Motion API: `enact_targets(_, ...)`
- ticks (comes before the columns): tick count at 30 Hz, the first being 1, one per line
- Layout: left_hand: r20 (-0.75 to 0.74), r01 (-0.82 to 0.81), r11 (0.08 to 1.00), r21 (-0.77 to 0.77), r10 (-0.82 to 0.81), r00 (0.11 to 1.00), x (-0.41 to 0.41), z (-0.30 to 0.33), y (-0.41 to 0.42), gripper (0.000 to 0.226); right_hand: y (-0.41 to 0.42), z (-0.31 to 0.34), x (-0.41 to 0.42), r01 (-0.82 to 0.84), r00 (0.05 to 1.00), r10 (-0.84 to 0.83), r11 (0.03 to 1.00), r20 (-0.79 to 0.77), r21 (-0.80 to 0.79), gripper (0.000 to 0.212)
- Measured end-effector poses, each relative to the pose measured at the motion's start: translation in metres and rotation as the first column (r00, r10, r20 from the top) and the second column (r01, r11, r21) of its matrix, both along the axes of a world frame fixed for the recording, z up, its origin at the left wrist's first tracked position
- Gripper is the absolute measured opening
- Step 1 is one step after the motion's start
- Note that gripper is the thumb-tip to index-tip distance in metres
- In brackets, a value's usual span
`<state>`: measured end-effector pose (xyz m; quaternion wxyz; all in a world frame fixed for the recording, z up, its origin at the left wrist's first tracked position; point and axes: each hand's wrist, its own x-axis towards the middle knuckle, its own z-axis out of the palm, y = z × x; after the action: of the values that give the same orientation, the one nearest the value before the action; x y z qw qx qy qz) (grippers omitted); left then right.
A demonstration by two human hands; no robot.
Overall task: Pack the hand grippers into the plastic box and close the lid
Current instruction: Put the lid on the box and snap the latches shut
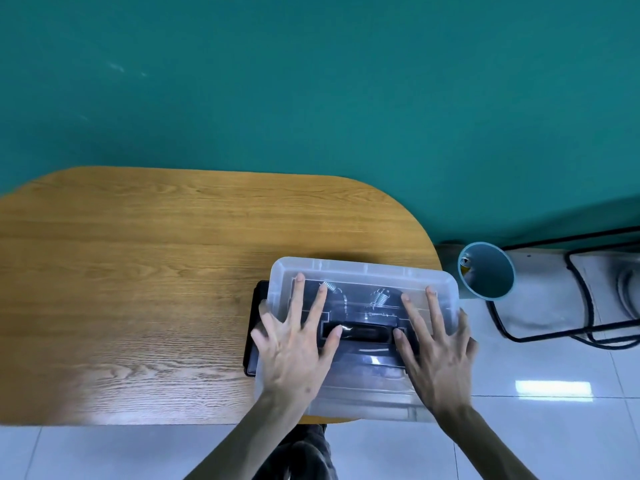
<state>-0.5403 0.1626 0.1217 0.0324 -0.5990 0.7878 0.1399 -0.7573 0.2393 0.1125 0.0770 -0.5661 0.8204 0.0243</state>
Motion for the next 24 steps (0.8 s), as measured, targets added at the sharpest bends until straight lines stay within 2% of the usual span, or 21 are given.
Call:
enact_targets(5, 0.024, 0.018, 0.999, -0.047, -0.017, 1.000, 0.001, -0.006, -0.001, 0.072, -0.003, 0.000, 0.001, -0.005, 1.000, 0.005, 1.000, 0.002, 0.009, 0.064)
enact_targets(12, 0.002, 0.036, 0.999, -0.019, -0.036, 0.999, 0.004, -0.005, -0.006, 0.070, -0.004, 0.000, -0.003, -0.022, 1.000, 0.022, 0.999, -0.001, 0.027, 0.064)
enact_targets(17, 0.016, 0.158, 0.984, -0.082, -0.157, 0.987, 0.009, -0.001, -0.030, 0.072, -0.013, 0.001, -0.021, -0.057, 0.998, 0.054, 0.996, -0.040, -0.073, 0.064)
enact_targets(24, 0.056, 0.214, 0.976, -0.034, -0.212, 0.976, -0.001, -0.010, -0.055, 0.077, -0.041, -0.008, -0.032, -0.115, 0.993, 0.115, 0.993, -0.015, -0.036, 0.069)
